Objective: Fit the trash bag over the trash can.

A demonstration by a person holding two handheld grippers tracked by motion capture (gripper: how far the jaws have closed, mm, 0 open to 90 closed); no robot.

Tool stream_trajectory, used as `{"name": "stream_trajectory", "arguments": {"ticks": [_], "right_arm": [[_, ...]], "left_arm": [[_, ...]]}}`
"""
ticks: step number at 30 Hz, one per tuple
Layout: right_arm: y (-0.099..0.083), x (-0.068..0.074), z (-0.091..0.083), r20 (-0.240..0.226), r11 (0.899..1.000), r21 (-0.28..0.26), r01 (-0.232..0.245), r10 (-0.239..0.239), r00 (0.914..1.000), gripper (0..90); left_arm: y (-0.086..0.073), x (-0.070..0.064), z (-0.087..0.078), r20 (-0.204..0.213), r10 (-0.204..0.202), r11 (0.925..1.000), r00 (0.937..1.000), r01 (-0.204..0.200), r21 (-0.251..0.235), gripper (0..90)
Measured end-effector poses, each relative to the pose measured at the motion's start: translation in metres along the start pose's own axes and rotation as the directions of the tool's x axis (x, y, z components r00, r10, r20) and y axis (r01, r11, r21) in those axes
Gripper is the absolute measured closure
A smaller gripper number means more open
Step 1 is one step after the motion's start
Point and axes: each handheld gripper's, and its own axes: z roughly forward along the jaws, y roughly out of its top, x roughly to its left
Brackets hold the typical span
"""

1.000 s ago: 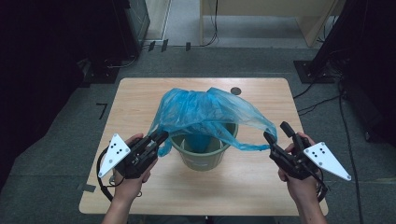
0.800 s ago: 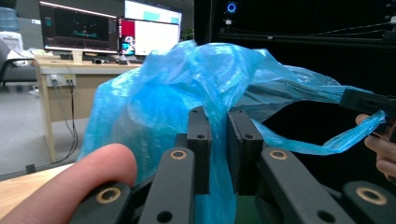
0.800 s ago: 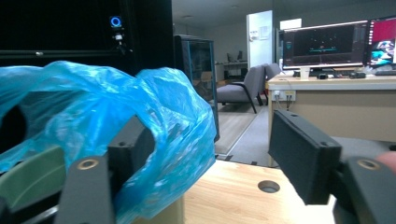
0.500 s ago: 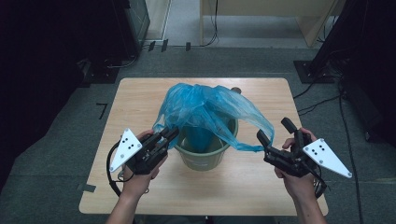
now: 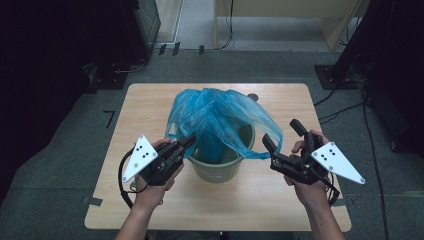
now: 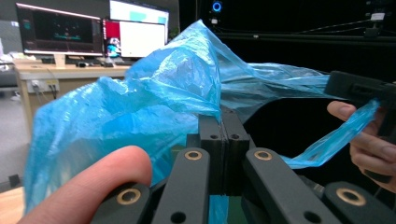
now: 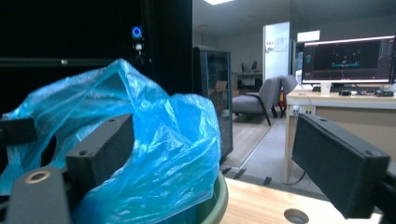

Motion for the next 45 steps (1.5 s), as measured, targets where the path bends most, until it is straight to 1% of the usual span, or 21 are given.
{"name": "stream_trajectory", "arguments": {"ticks": [2, 4, 5, 6, 10, 15, 17, 20, 21, 22, 25, 27, 30, 32, 33, 35, 38, 41, 43, 44, 45], "right_arm": [[0.002, -0.001, -0.003, 0.011, 1.000, -0.009, -0.001, 0.001, 0.9999, 16.0], [0.003, -0.002, -0.004, 0.046, 1.000, 0.001, 0.022, -0.022, 0.9987, 20.4], [0.004, -0.003, -0.006, 0.054, 0.999, 0.007, 0.035, -0.036, 0.9979, 21.0], [0.004, -0.003, -0.006, 0.054, 0.999, 0.007, 0.035, -0.036, 0.9979, 21.0], [0.007, -0.002, -0.011, 0.012, 1.000, -0.016, 0.013, -0.013, 0.9998, 14.8], [0.007, -0.003, -0.009, -0.020, 1.000, -0.019, -0.010, 0.009, 0.9997, 12.0], [0.007, -0.002, -0.008, -0.031, 1.000, -0.020, -0.016, 0.015, 0.9994, 12.0], [0.007, 0.002, -0.007, -0.042, 1.000, -0.025, -0.010, 0.009, 0.9991, 14.1], [0.007, 0.004, -0.006, -0.046, 1.000, -0.026, -0.006, 0.005, 0.9989, 14.4], [0.006, 0.006, -0.006, -0.046, 1.000, -0.024, -0.005, 0.004, 0.9989, 15.4], [0.005, 0.008, -0.004, -0.046, 1.000, -0.021, 0.003, -0.004, 0.9989, 19.1], [0.005, 0.009, -0.004, -0.051, 1.000, -0.024, -0.007, 0.005, 0.9987, 20.2], [0.006, 0.008, -0.005, -0.065, 0.999, -0.031, -0.032, 0.030, 0.9974, 20.6], [0.008, 0.006, -0.008, -0.133, 0.994, -0.055, -0.092, 0.084, 0.9876, 18.6], [0.009, 0.005, -0.009, -0.138, 0.992, -0.063, -0.110, 0.100, 0.9853, 17.4], [0.012, 0.004, -0.010, -0.115, 0.993, -0.072, -0.096, 0.087, 0.9895, 17.0], [0.013, 0.002, -0.009, -0.061, 0.996, -0.053, -0.073, 0.070, 0.9957, 17.1], [0.013, 0.002, -0.009, -0.025, 0.998, -0.033, -0.055, 0.054, 0.9982, 17.9], [0.014, 0.004, -0.009, 0.020, 0.999, -0.021, -0.027, 0.028, 0.9994, 18.1], [0.014, 0.004, -0.009, 0.020, 0.999, -0.021, -0.027, 0.028, 0.9994, 18.1], [0.017, 0.003, -0.010, 0.051, 0.999, -0.030, -0.025, 0.027, 0.9983, 19.3]], "left_arm": [[0.002, 0.003, -0.004, -0.007, -0.008, 0.9999, 0.9999, 0.008, -0.010, 89.9], [0.005, 0.007, -0.007, -0.012, -0.020, 0.9996, 0.9997, 0.019, -0.020, 89.9], [0.007, 0.009, -0.010, -0.019, -0.020, 0.9994, 0.9996, 0.019, -0.028, 90.0], [0.007, 0.009, -0.010, -0.019, -0.020, 0.9994, 0.9996, 0.019, -0.028, 90.0], [0.010, 0.010, -0.011, -0.015, -0.037, 0.9984, 0.9992, 0.036, -0.044, 90.0], [0.009, 0.005, -0.007, 0.007, -0.034, 0.9989, 0.9994, 0.034, -0.032, 90.0], [0.008, -0.002, -0.001, 0.027, -0.025, 0.9995, 0.9993, 0.026, -0.017, 90.0], [0.007, -0.006, 0.003, 0.043, -0.031, 0.9995, 0.9986, 0.031, -0.011, 90.0], [0.005, -0.010, 0.007, 0.069, -0.041, 0.9992, 0.9968, 0.041, -0.001, 90.0], [0.005, -0.010, 0.007, 0.069, -0.041, 0.9992, 0.9968, 0.041, -0.001, 90.0], [0.003, -0.017, 0.011, 0.096, -0.029, 0.9995, 0.9949, 0.028, 0.016, 90.0], [0.001, -0.020, 0.012, 0.104, -0.027, 0.9994, 0.9942, 0.024, 0.025, 89.9], [-0.003, -0.018, 0.011, 0.110, -0.052, 0.9984, 0.9925, 0.050, 0.029, 89.9], [-0.005, -0.018, 0.013, 0.111, -0.067, 0.9971, 0.9915, 0.063, 0.043, 89.9], [-0.007, -0.018, 0.014, 0.111, -0.065, 0.9969, 0.9917, 0.060, 0.050, 89.9], [-0.009, -0.021, 0.017, 0.118, -0.064, 0.9965, 0.9910, 0.057, 0.061, 89.9], [-0.010, -0.025, 0.020, 0.135, -0.062, 0.9964, 0.9889, 0.053, 0.067, 89.8], [-0.010, -0.028, 0.023, 0.144, -0.063, 0.9956, 0.9875, 0.052, 0.077, 89.7], [-0.010, -0.030, 0.025, 0.153, -0.063, 0.9954, 0.9863, 0.051, 0.081, 89.7], [-0.010, -0.030, 0.025, 0.153, -0.063, 0.9954, 0.9863, 0.051, 0.081, 89.7], [-0.009, -0.031, 0.025, 0.153, -0.062, 0.9955, 0.9862, 0.050, 0.080, 89.6]]}}
